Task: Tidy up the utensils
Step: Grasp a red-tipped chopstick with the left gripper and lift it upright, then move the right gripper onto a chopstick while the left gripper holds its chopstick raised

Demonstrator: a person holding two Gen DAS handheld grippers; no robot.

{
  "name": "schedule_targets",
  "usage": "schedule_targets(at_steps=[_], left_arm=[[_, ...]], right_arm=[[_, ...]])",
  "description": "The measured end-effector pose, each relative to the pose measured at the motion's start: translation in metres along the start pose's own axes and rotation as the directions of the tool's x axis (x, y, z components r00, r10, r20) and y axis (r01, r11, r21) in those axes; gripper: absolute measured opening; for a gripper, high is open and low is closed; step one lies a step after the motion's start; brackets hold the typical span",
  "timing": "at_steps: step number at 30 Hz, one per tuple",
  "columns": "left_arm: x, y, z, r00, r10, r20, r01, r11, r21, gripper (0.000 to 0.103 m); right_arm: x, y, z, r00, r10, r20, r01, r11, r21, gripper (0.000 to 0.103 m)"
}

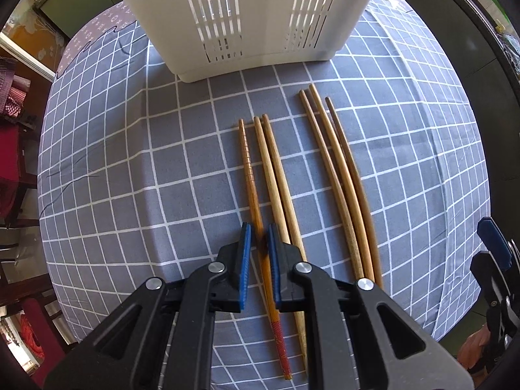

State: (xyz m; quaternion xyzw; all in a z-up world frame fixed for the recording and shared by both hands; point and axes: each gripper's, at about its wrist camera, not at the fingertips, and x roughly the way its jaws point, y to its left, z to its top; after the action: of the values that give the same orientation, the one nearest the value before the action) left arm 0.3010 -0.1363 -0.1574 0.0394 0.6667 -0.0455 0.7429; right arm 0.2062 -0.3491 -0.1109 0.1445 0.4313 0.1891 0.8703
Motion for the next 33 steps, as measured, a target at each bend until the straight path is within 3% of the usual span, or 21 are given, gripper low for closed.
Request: schedule_targets(at_steps=[4,10,17,20,24,30,33], left_arm=[[-0.004,0.007,-0.003,1.000,-0.012,0.007,0.012,1.000,0.005,0.007],[-0.035,0.012,-0.010,0.993,-0.039,0.109,0.036,0.999,0.026,0.007],[-0.097,0.023,-0.035,0.958,-0.091,0.272,0.075,0.995,0.067,0.007],[-0.123,0.033,-0.052,0.936,-0.104,0.336,0.079,0.993,0.087,0.007],[-0.146,0.046,-0.070,0.908,-0.097,0.407,0.061,0.993,0.103,0.007],[-0.152,0.057,-0.079,0.900,-0.107,0.422,0.066,0.992,0.112,0.007],[-0.153,0.059,-0.081,0.898,-0.114,0.424,0.072,0.991,0.115,0.007]], right_arm=[[0.002,0.003,-0.001,1.000,-0.009,-0.009,0.009,1.000,-0.009,0.046],[0.007,0.008,0.005,0.999,-0.016,-0.034,0.015,1.000,-0.026,0.046],[0.030,0.031,0.029,0.988,-0.065,-0.140,0.043,0.988,-0.151,0.046],[0.047,0.039,0.040,0.975,-0.059,-0.213,0.020,0.983,-0.181,0.045],[0.074,0.049,0.049,0.947,-0.080,-0.310,0.013,0.977,-0.211,0.031],[0.112,0.063,0.055,0.900,-0.132,-0.415,0.027,0.968,-0.250,0.017],[0.123,0.067,0.056,0.885,-0.163,-0.437,0.043,0.961,-0.272,0.016]])
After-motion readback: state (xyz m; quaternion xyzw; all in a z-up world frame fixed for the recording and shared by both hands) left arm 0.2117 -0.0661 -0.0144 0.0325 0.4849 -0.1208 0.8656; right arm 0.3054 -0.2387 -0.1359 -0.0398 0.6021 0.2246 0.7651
